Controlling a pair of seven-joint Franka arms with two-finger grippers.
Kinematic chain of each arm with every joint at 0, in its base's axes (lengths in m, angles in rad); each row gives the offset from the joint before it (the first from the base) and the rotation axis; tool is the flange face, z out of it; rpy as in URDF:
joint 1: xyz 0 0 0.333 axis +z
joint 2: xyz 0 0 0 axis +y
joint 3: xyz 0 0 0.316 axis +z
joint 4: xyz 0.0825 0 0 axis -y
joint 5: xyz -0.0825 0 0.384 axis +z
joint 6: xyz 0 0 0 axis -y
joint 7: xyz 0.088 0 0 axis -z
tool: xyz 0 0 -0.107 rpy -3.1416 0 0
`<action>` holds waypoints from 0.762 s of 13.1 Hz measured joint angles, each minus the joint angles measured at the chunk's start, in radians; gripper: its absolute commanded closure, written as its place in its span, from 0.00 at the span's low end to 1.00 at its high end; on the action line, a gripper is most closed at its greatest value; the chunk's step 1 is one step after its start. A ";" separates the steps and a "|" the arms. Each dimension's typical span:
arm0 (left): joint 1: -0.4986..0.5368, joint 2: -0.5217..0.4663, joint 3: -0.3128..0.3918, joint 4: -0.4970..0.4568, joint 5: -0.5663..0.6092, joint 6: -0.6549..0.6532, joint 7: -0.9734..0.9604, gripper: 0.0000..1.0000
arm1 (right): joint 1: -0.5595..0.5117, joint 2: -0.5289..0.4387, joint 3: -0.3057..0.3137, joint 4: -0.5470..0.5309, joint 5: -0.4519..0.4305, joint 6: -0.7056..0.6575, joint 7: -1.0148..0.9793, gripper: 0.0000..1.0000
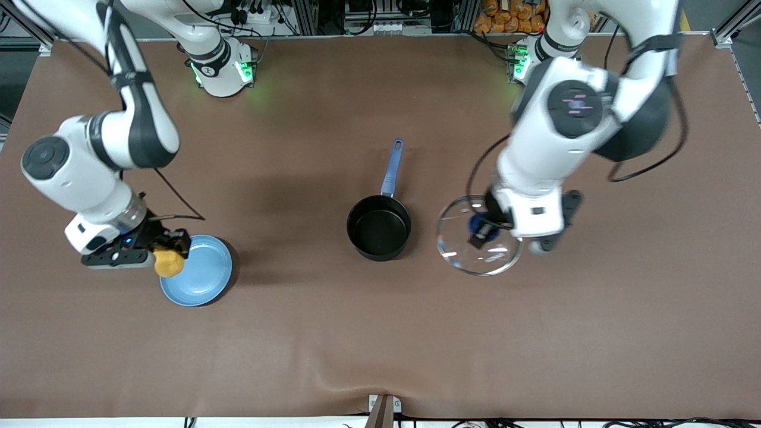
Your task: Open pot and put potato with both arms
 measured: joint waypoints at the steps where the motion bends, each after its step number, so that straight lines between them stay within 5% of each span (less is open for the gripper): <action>1: 0.035 -0.030 0.000 -0.034 -0.017 -0.008 0.062 1.00 | 0.049 -0.009 0.001 0.008 0.000 -0.014 0.082 0.92; 5: 0.158 -0.120 0.000 -0.181 -0.026 -0.027 0.296 1.00 | 0.261 -0.003 0.004 0.041 -0.016 -0.024 0.435 0.94; 10: 0.305 -0.191 0.001 -0.367 -0.027 -0.029 0.547 1.00 | 0.457 0.089 0.004 0.126 -0.163 -0.025 0.797 0.95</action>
